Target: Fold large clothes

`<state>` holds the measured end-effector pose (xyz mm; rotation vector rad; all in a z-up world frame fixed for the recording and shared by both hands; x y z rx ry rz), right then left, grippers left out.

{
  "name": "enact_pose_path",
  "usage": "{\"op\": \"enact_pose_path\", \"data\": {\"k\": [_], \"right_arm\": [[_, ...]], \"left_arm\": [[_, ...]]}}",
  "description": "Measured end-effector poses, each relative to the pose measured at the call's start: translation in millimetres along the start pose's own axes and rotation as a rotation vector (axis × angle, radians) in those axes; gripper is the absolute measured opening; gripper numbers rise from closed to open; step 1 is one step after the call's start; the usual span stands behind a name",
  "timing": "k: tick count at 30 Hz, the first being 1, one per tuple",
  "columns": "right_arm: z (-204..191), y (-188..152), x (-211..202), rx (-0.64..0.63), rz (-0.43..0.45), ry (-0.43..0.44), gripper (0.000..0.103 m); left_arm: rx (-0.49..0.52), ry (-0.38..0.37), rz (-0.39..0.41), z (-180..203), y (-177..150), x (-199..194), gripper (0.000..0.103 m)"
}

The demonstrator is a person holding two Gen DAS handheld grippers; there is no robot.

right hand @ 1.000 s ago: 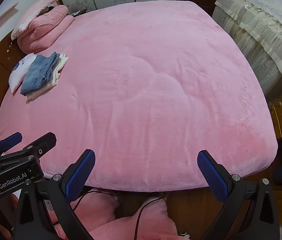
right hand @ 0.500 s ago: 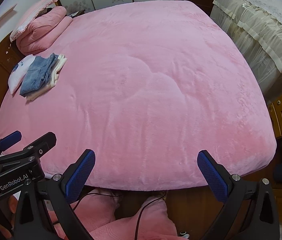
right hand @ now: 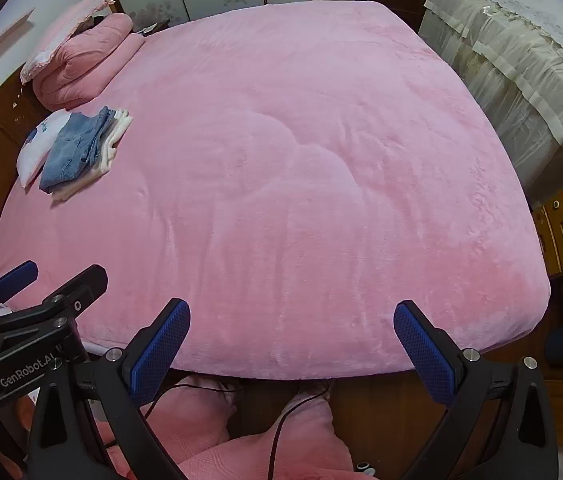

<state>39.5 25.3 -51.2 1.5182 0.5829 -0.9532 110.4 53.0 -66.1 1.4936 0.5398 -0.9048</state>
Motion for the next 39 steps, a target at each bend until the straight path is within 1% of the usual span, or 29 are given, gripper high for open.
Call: {"op": "enact_pose_path", "data": {"k": [7,21,39], "right_arm": [[4,-1,0,0.000,-0.001,0.004,0.103],[-2,-6,-2,-0.001,0.003,-0.001,0.103],[-13,-11,0,0.017,-0.011,-0.033,0.103]], "left_arm": [[0.001,0.001,0.009,-1,-2,-5,0.102],[0.007,0.008,0.019,0,-3,-10,0.100],[0.035,0.004,0.004,4,3,-2,0.100]]}}
Point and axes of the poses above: each gripper's, at about its wrist camera, not at the fingertips, and x roughly the way its jaws point, z to its right, y to its top, the point moved 7 cm from there along x, roughly the way its jaws point, and after that the axes turned 13 degrees about z, right-handed, at the moved point
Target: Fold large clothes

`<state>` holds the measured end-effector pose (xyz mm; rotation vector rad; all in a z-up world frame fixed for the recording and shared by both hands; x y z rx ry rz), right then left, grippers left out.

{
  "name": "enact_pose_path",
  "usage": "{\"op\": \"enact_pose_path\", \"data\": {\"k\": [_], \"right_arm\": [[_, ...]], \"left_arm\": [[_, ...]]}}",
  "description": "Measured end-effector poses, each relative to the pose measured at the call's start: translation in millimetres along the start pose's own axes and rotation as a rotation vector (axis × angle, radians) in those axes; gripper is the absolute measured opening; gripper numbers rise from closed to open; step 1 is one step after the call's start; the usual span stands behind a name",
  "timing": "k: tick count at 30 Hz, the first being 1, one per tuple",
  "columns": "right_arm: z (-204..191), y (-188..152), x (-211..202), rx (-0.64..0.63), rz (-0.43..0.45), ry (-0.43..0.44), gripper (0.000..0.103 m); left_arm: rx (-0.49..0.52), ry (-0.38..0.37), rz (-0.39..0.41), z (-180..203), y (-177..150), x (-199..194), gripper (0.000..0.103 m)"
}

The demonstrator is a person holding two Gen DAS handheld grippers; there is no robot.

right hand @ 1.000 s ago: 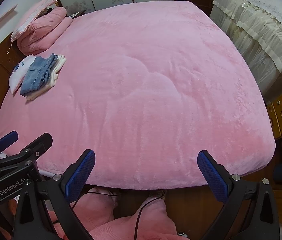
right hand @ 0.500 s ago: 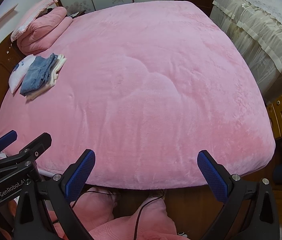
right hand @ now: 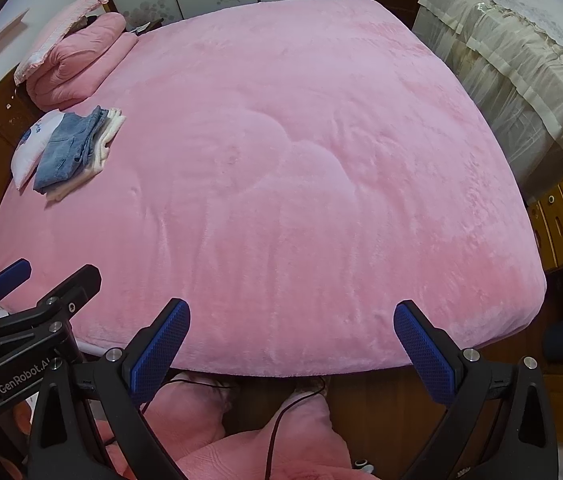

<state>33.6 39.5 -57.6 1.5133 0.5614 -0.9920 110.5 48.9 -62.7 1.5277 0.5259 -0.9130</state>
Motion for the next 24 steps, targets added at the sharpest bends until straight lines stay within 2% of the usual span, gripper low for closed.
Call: {"op": "enact_pose_path", "data": {"k": [24], "right_arm": [[0.1,-4.4,6.3,0.017,-0.018,-0.011,0.103]], "left_arm": [[0.024,0.011,-0.006,7.6,-0.8,2.3,0.100]]}}
Point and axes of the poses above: each gripper's, at about its wrist camera, not at the fingertips, and x roughly the way its jaws point, z to its right, y to its top, the point moved 7 cm from there along x, roughly the way its jaws point, and after that the axes turned 13 degrees about z, right-handed, at the moved point
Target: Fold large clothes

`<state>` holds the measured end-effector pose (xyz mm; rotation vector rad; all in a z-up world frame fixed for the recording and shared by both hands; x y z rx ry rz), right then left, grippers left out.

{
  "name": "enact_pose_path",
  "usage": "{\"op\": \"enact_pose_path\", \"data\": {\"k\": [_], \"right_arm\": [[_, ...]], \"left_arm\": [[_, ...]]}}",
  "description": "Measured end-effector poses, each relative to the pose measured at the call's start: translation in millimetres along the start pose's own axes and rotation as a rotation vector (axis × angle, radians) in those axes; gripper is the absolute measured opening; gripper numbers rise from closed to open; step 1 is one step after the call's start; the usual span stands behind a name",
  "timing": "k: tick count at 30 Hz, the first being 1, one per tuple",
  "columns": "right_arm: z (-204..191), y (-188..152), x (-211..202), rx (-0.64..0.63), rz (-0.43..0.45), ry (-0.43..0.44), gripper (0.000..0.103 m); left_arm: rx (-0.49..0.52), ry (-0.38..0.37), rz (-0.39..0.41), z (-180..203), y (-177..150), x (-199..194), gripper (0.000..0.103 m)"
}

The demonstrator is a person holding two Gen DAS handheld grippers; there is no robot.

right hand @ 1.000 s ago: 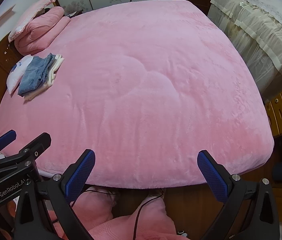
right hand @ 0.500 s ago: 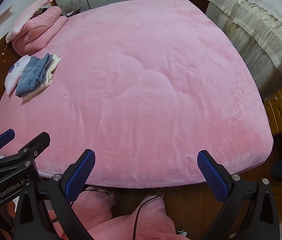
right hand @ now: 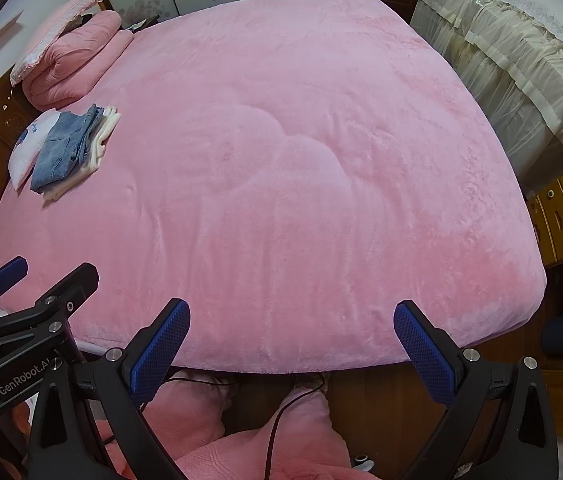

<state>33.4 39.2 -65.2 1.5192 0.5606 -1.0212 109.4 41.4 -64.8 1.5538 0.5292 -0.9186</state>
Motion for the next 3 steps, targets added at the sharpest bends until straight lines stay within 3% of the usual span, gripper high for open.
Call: {"op": "enact_pose_path", "data": {"k": [3], "right_arm": [[0.0,-1.4,0.9,-0.002,-0.004,-0.002,0.103]], "left_arm": [[-0.001,0.001,-0.003,0.3,-1.3,0.1,0.100]]}}
Point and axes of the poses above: each gripper's, at about its wrist camera, not at the fingertips, and x roughly the way its jaws point, z to its right, y to its top, the point moved 7 cm from there along x, roughly the way its jaws point, and after that the axes turned 13 degrees about z, right-handed, at the moved point
